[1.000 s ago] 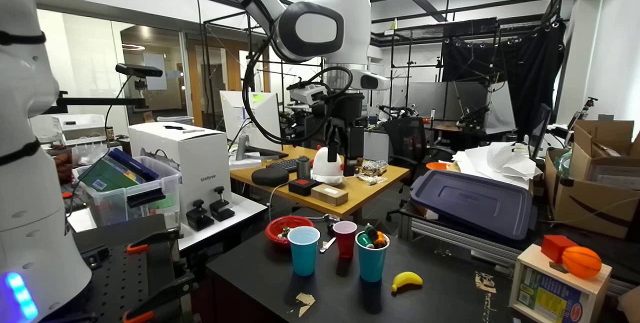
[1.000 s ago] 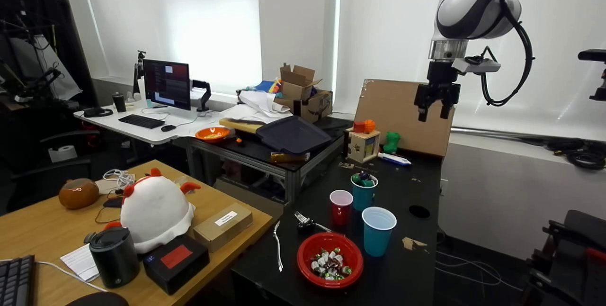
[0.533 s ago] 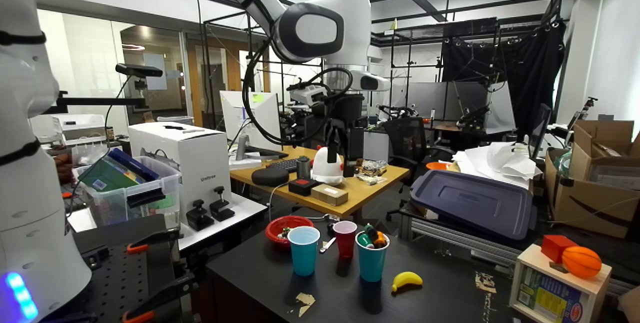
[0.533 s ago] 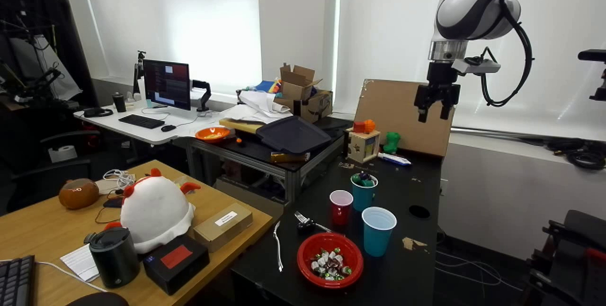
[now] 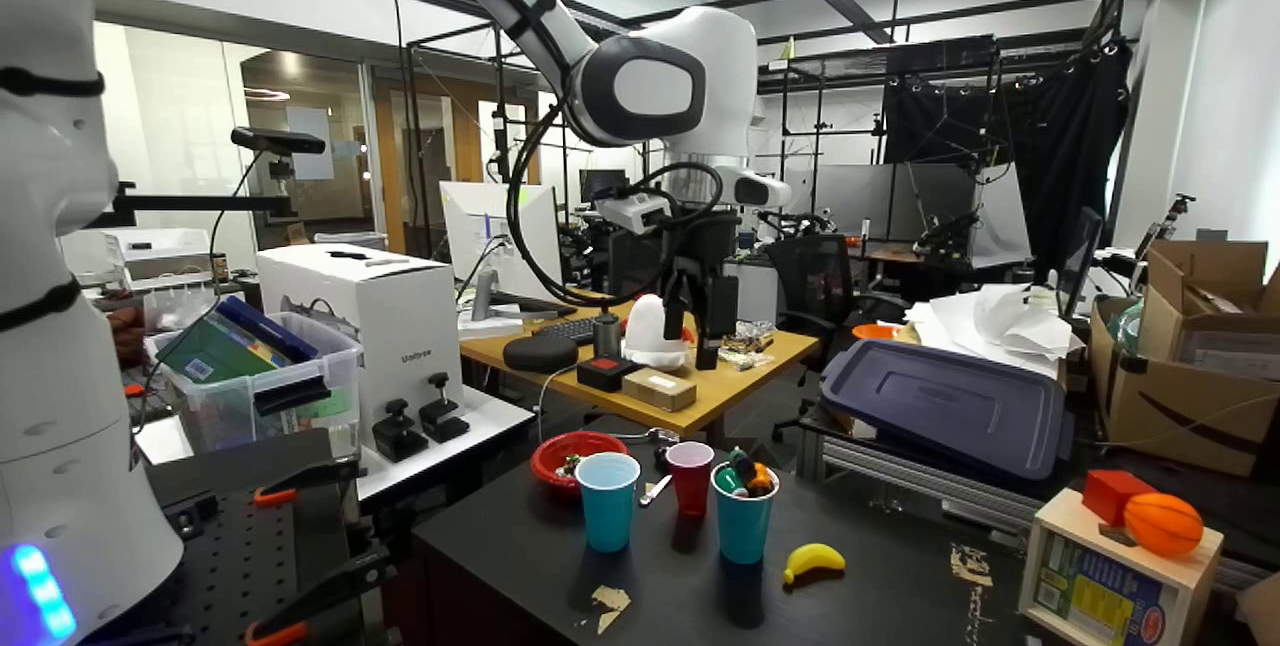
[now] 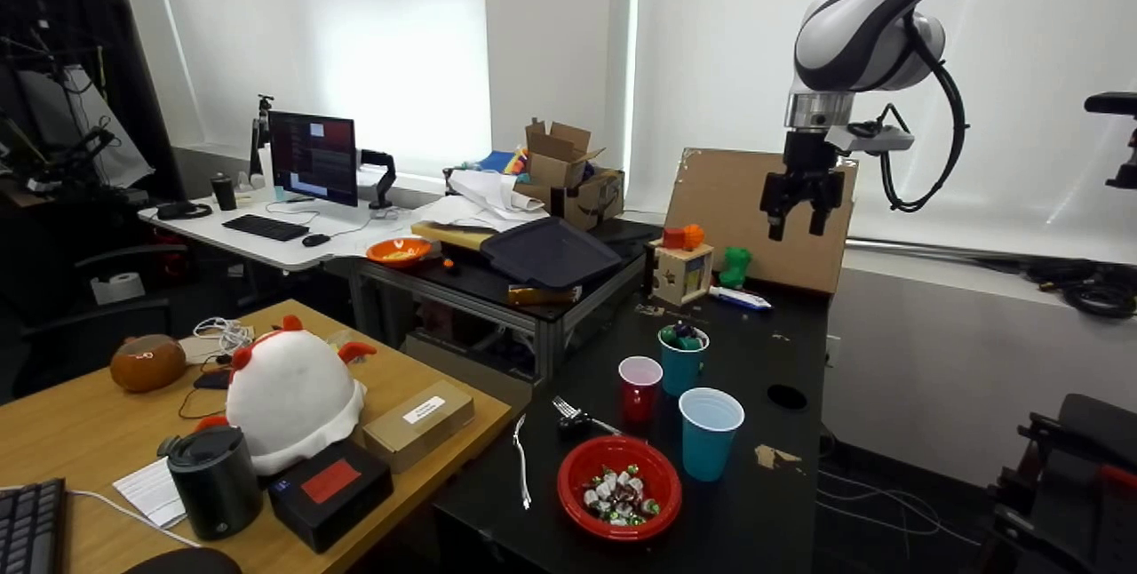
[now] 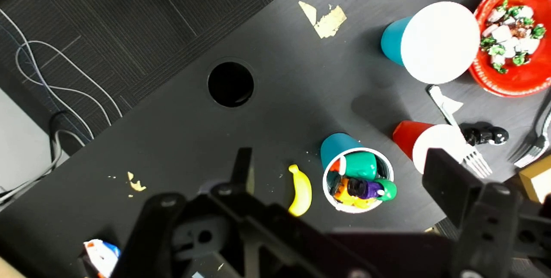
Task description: Pour the contents from the right blue cup into the bowl
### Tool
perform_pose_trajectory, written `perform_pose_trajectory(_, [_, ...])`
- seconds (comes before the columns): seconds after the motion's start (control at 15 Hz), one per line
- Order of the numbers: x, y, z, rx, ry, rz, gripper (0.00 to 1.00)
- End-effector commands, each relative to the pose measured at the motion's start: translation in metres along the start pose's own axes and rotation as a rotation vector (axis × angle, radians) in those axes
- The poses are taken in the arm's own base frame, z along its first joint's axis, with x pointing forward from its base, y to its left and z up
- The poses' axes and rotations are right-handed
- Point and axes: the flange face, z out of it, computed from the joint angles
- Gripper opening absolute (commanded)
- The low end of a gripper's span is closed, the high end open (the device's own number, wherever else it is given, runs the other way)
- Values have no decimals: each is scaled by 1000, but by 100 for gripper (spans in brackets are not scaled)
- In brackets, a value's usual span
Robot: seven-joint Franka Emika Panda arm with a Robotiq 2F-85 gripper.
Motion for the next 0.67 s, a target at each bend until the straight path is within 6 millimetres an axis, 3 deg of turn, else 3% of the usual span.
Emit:
perform_pose_trajectory(0.0, [24, -1, 10, 27, -3, -4, 100])
perform_pose_trajectory(0.6, [72, -9, 67, 41, -32, 24, 100])
